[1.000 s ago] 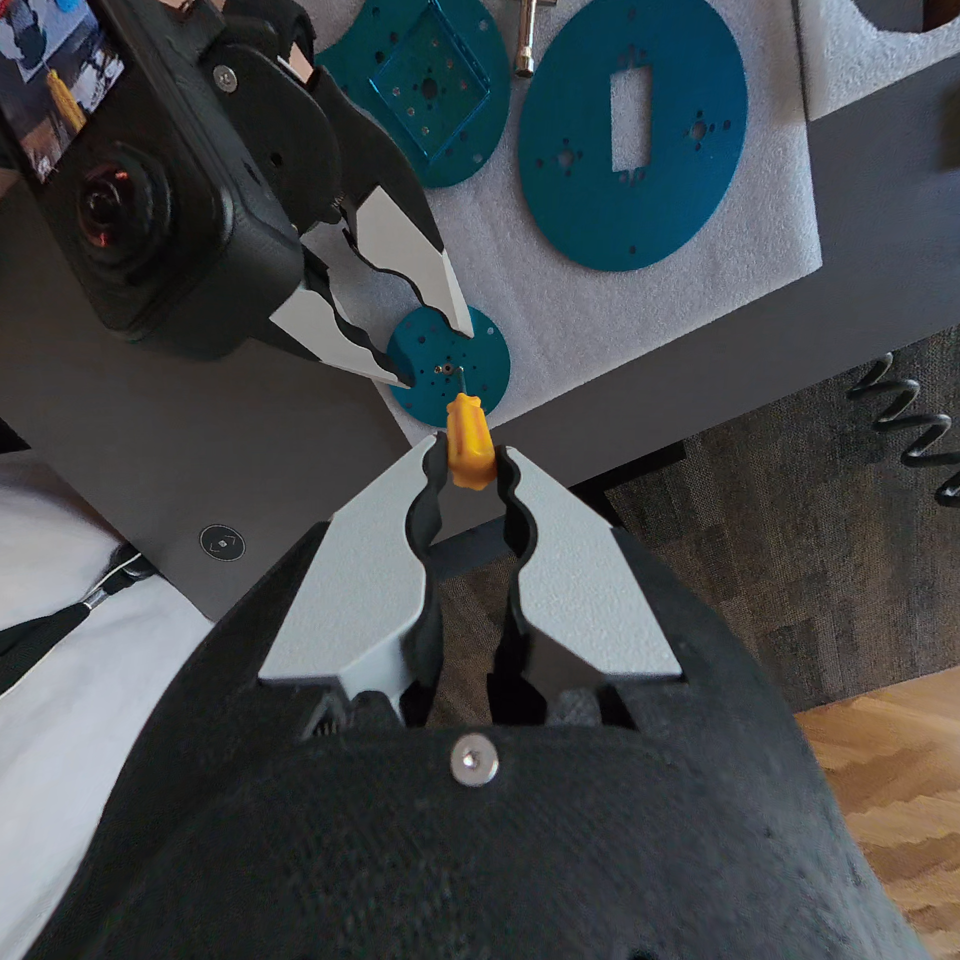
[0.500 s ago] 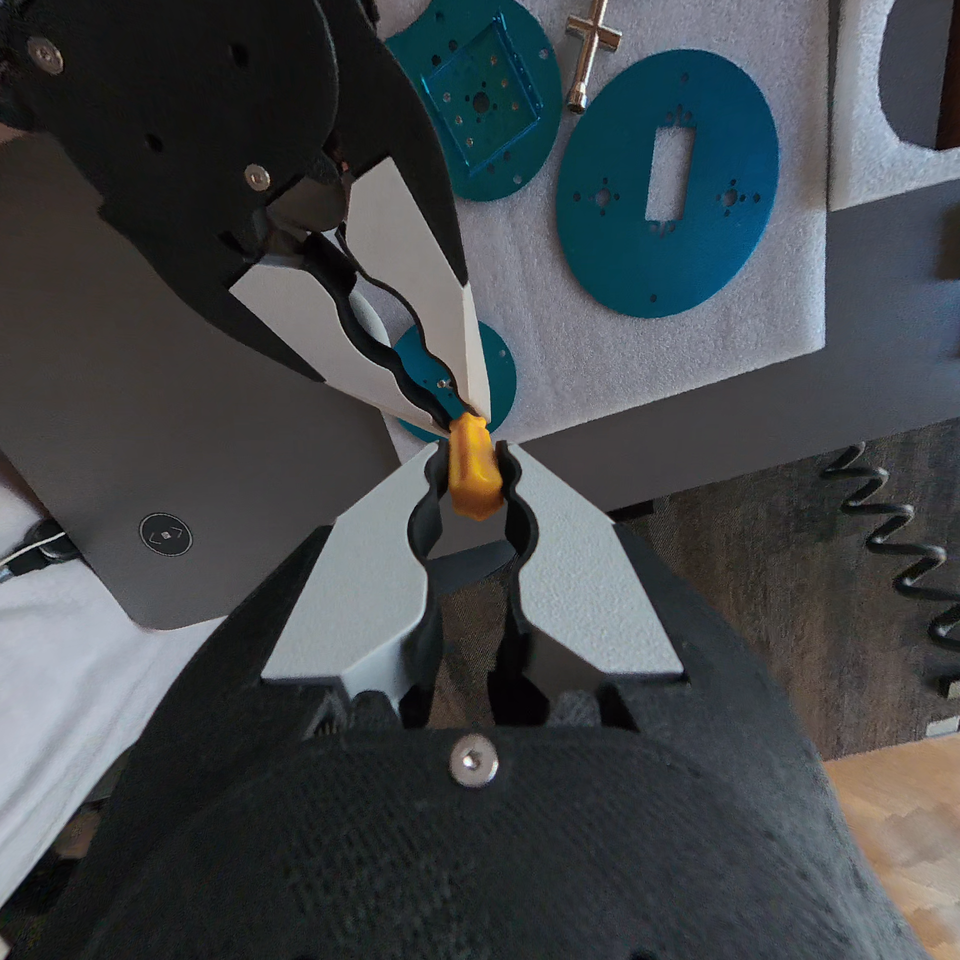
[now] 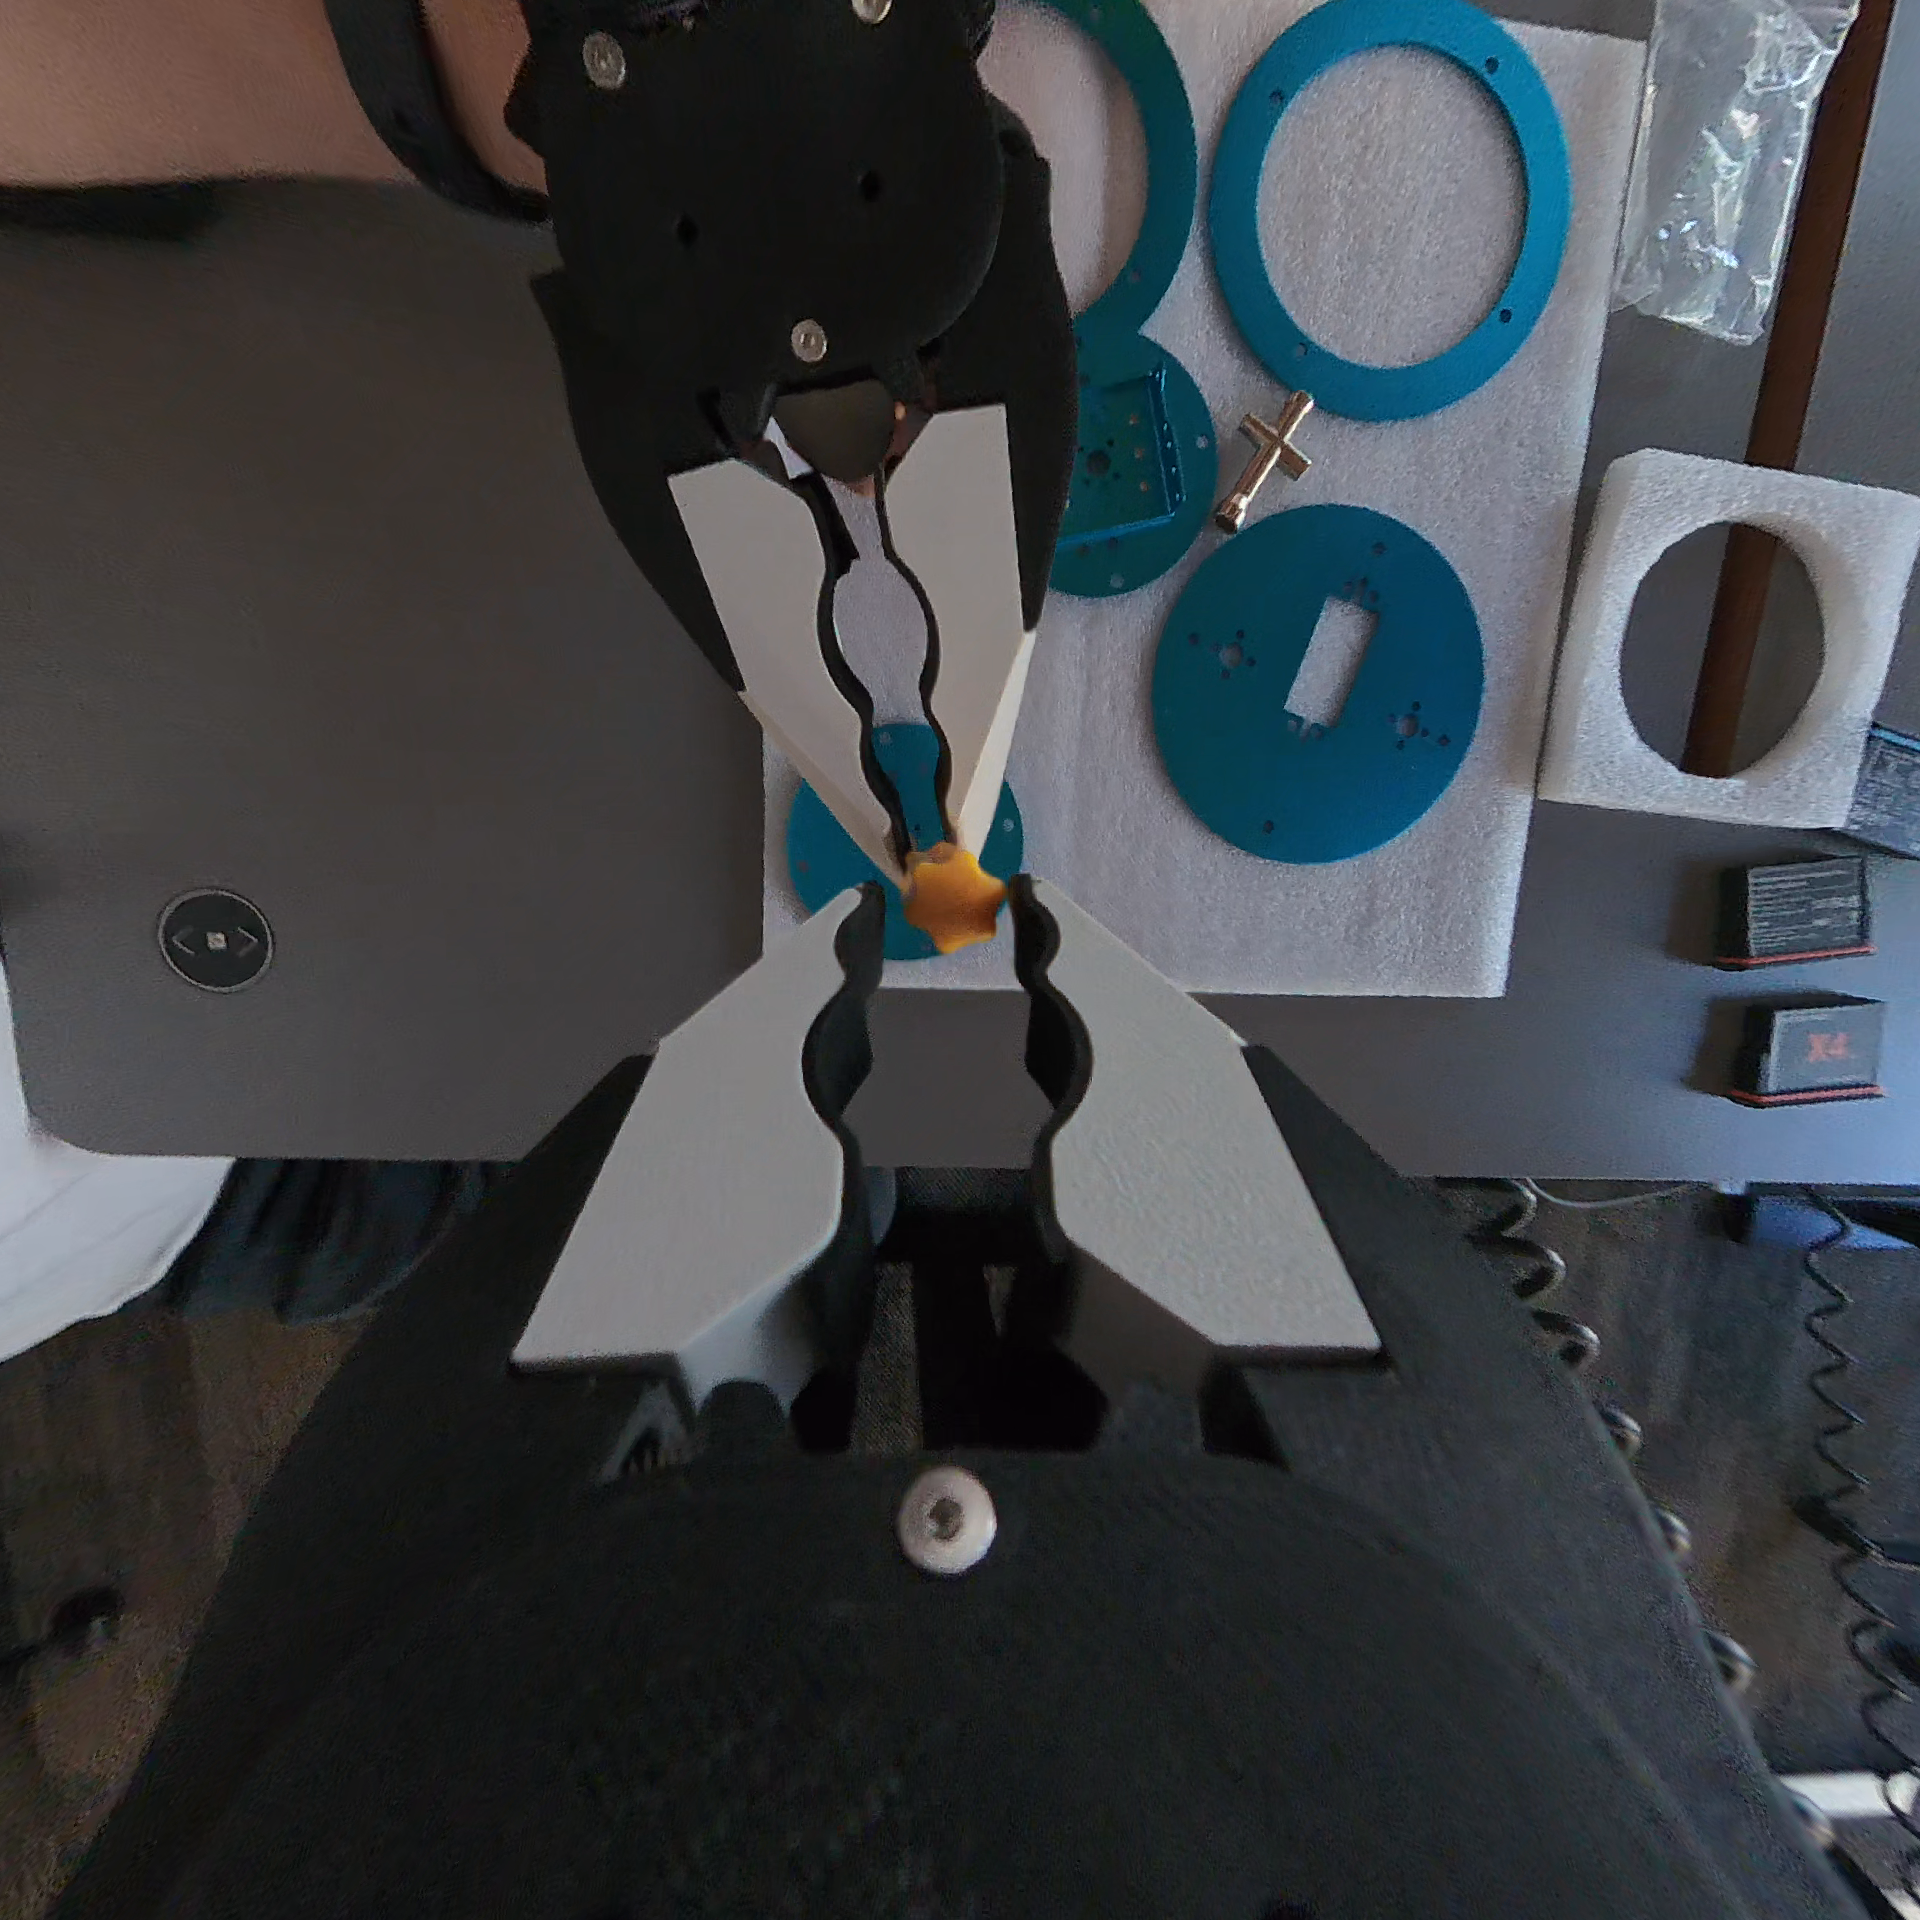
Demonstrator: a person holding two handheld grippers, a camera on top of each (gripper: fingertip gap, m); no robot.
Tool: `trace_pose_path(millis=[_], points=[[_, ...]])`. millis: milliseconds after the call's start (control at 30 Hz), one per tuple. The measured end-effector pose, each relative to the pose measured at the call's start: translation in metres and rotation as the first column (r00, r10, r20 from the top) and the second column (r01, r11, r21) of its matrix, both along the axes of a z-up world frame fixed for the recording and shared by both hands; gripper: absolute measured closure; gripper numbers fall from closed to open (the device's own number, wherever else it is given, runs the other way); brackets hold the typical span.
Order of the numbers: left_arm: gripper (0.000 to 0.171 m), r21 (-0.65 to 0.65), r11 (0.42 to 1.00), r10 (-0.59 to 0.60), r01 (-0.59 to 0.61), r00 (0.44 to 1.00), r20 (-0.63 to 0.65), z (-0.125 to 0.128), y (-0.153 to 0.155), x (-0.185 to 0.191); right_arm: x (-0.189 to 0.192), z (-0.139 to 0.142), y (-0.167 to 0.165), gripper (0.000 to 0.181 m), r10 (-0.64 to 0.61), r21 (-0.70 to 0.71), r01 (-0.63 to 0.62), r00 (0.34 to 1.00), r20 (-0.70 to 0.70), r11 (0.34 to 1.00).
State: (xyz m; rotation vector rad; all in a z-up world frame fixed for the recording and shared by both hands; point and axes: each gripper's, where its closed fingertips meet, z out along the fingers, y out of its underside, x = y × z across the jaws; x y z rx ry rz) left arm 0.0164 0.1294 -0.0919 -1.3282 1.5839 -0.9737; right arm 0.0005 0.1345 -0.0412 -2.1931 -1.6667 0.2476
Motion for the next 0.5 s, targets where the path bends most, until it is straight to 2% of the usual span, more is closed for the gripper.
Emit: trace_pose_path(millis=[67, 200, 267, 467, 500], points=[[0.164, 0.004, 1.0, -0.001, 0.001, 1.0, -0.003, -0.0003, -0.0003, 0.0003, 0.0022, -0.0001, 0.0003, 0.163, 0.024, 0.006, -0.024, 0.998, 0.062, 1.0], [0.165, 0.007, 1.0, -0.004, 0.004, 1.0, -0.006, -0.0006, -0.001, 0.0009, 0.003, 0.0006, 0.001, 0.158, 0.05, 0.008, -0.052, 0.989, 0.14, 0.999], [0.169, 0.006, 1.0, -0.004, 0.004, 1.0, -0.012, -0.0024, -0.0009, 0.001, 0.0046, -0.0001, 0.0009, 0.161, 0.068, 0.009, -0.07, 0.982, 0.174, 0.997], [0.169, 0.019, 1.0, -0.008, 0.008, 1.0, -0.01, -0.0025, -0.0023, 0.0004, 0.0055, -0.0014, -0.0034, 0.163, 0.075, -0.034, -0.07, 0.978, 0.193, 0.997], [0.16, 0.023, 1.0, 0.006, -0.006, 1.0, -0.015, -0.0027, 0.0006, -0.0016, 0.0053, -0.0017, -0.0041, 0.163, 0.078, -0.038, -0.072, 0.978, 0.193, 0.997]])
